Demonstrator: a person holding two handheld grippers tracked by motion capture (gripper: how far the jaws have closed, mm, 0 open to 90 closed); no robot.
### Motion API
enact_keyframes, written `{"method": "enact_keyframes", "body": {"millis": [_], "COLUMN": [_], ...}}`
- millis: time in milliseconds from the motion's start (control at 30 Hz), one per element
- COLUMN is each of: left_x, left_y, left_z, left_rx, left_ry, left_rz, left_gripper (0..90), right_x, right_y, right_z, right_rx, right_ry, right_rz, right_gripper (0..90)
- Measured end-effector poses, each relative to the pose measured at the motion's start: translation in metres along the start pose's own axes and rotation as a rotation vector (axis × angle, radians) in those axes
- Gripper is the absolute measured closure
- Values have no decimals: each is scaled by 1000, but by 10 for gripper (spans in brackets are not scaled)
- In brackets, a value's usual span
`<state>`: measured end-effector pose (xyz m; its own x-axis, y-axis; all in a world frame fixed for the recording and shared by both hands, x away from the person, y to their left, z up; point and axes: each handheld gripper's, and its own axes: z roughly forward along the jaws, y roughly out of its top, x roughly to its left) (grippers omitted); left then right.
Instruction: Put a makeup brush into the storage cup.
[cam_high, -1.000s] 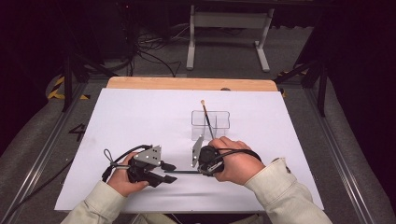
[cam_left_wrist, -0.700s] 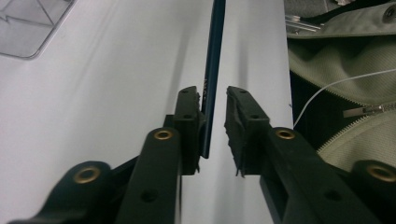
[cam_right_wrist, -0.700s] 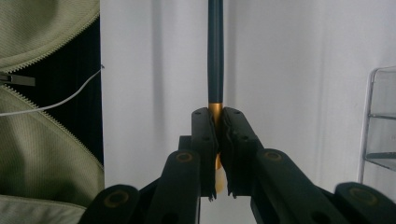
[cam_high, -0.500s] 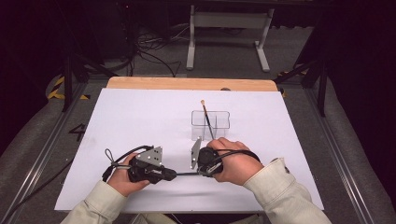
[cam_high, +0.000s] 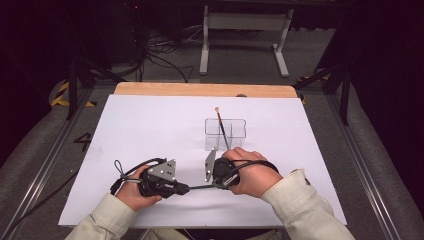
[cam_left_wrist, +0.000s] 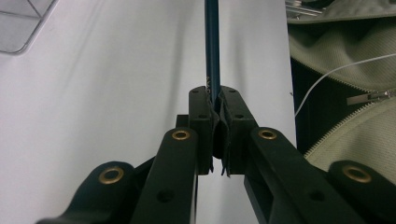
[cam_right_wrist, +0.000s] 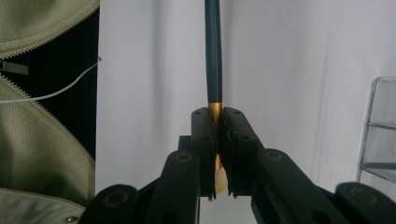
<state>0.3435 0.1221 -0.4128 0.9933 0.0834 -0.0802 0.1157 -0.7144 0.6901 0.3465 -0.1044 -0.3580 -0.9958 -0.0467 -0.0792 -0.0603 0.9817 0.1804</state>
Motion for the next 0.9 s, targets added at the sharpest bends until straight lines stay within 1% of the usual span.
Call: {"method": "enact_keyframes", "body": {"millis": [400, 500, 533, 633, 700, 900], "left_x": [-1, -1, -1, -1, -1, -1], "left_y": [0, 0, 0, 0, 0, 0], "left_z": [3, 4, 5, 6, 6, 10], "left_rx": [21, 27, 36, 40, 47, 65], "left_ry": [-8, -12, -8, -9, -11, -12], "left_rz": [-3, 0, -1, 2, -4, -2], "left_gripper": [852, 852, 851, 852, 852, 852], "right_x": [0, 1, 0, 0, 0, 0], "right_y": [0, 0, 0, 0, 1, 1], "right_z": [0, 0, 0, 0, 0, 0], "right_rx": [-1, 5, 9, 4, 5, 11], "right_ry": [3, 8, 10, 6, 6, 11], "right_rz": [-22, -17, -17, -25, -28, -25], "right_gripper": [838, 838, 838, 838, 838, 838]}}
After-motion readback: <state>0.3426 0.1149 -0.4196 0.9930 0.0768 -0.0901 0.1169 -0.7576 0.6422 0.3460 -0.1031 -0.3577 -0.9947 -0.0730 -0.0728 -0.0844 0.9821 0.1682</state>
